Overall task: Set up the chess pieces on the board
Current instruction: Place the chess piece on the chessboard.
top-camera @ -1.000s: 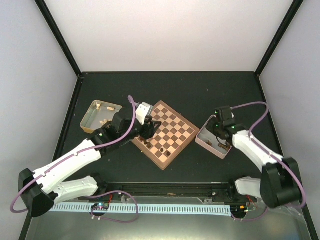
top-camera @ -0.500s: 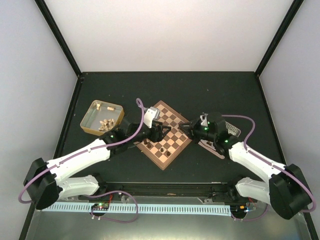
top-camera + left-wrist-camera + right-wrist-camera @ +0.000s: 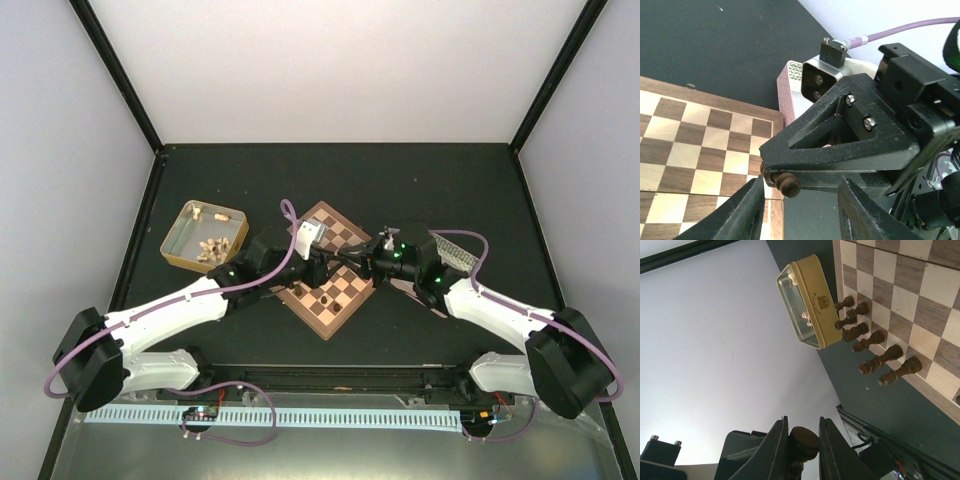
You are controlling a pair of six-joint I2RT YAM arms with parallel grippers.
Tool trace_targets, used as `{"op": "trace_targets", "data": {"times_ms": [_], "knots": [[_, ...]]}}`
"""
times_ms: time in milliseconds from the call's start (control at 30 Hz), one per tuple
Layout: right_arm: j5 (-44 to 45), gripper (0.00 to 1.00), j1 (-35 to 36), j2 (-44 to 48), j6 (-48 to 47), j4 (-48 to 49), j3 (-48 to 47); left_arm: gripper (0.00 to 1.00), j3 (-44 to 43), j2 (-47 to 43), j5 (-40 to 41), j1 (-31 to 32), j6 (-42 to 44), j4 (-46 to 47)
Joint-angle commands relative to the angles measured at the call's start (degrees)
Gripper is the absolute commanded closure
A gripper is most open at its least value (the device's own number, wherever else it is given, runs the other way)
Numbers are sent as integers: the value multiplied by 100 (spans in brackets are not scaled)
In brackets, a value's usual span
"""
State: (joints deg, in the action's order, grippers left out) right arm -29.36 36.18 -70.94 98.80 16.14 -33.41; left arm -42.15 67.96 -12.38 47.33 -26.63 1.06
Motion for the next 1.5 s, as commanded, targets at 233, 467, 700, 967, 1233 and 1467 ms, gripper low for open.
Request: {"op": "trace_targets", "data": {"times_ms": [233,467,700,967,1233,1467], "knots": [[-227,88,118,-27,153,253,-120,79,-142,160,2,22,200,90],[-213,86,146,-75,-44,151,-134,96,-269,147,196,23,345,-68],[-206,49,-3,-388,-701,799,-21,99,-678,201,522,24,548,-1146],[589,40,-649,278,-2096,-865,33,98,-1495,765,826,-27,769,-3208],[2226,39,-1166,1571,-3290,-2908,-117,98,-2069,1715,543,-257,810,-4157],[2562,38,-1210,1870,-3325,-3209,7,98,-2174,2294,206,-363,818,-4333]]}}
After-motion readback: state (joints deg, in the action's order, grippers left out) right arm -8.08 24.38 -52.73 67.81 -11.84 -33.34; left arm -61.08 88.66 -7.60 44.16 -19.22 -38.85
